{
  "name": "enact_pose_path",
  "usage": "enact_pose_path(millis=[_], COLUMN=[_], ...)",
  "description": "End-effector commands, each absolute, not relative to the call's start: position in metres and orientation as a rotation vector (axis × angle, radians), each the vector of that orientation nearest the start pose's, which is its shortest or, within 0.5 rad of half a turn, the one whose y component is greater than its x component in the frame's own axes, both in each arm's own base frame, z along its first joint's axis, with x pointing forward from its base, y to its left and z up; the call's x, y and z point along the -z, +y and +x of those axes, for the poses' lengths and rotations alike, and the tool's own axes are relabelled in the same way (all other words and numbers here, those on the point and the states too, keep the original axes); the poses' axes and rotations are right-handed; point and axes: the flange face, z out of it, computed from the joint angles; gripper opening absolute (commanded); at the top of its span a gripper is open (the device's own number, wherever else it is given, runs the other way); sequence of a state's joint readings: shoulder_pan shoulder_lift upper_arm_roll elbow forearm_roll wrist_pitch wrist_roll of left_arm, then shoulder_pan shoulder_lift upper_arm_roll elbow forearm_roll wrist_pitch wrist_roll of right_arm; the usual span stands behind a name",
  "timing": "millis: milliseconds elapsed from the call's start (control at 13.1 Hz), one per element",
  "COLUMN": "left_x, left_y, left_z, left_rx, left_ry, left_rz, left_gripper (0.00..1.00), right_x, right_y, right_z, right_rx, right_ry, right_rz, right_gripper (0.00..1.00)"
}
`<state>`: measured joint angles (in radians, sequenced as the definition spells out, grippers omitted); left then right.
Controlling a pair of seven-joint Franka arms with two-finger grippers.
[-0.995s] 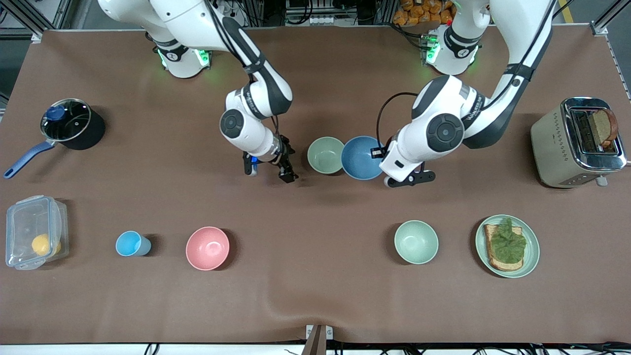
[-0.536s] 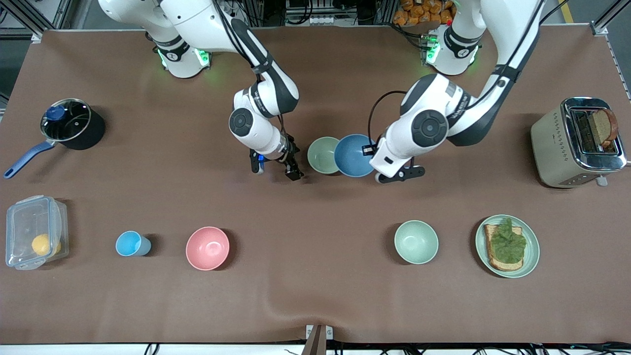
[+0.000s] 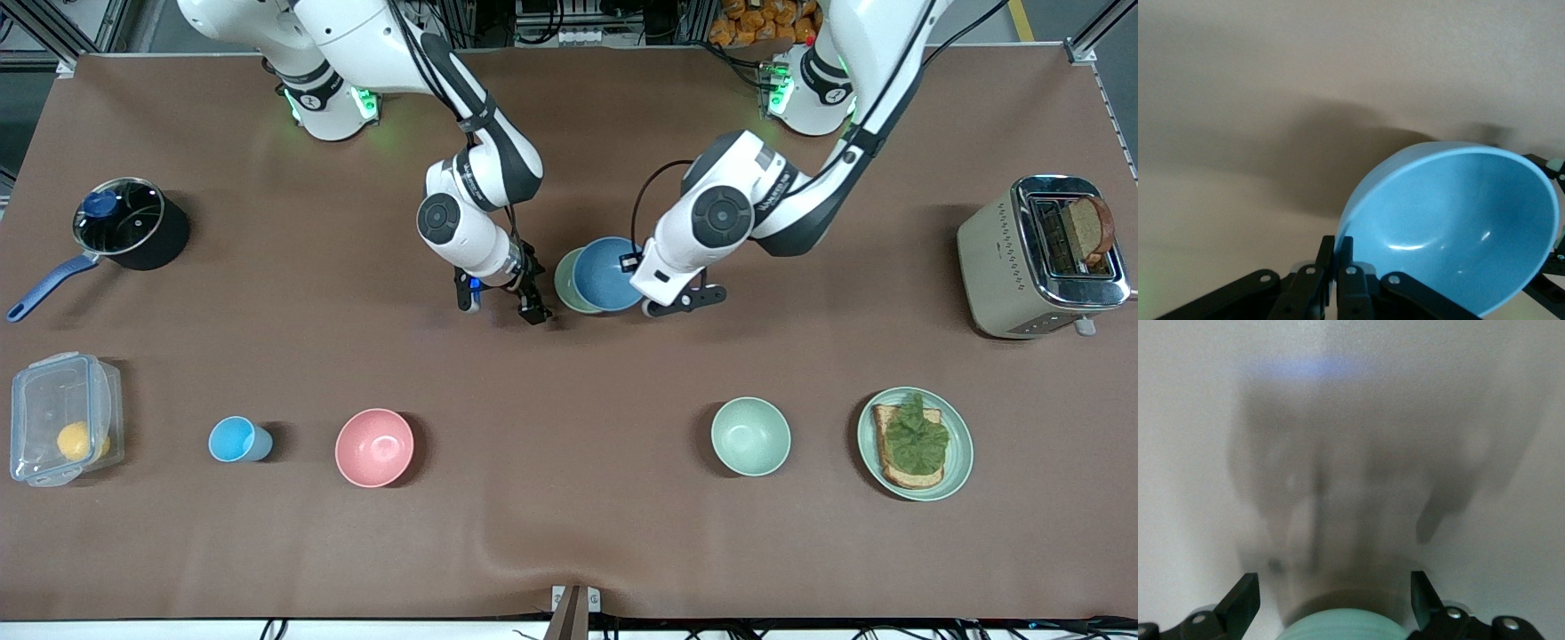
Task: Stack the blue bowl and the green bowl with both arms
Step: 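Lower the blue bowl into the green bowl with the left gripper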
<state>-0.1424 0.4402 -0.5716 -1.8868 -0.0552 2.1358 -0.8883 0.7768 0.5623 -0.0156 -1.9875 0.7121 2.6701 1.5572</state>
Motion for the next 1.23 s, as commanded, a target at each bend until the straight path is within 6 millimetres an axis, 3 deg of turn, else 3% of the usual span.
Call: enact_pose_path(millis=[0,536,1149], left_x=[-0.288,-0.254,-0.234], left_y=[-0.402,-0.412,-0.412], left_z=[0.47,0.45,0.453], left_rx=[-0.467,-0.438,-0.433], left_ry=[-0.42,-0.433,-0.443], left_rz=[-3.205,-3.243,-3.25], left_gripper=[0.0,0.0,0.0], right_x=[-0.182,-0.179,-0.178], right_y=[0.415,0.418,0.419], right_z=[0.461,0.456,0.456], right_rx=[-0.398,-0.4,-0.391], right_ry=[1.861,1.856,1.854], right_rz=[-2.16,-2.172,-2.172], right_gripper=[1.0,1.0,1.0])
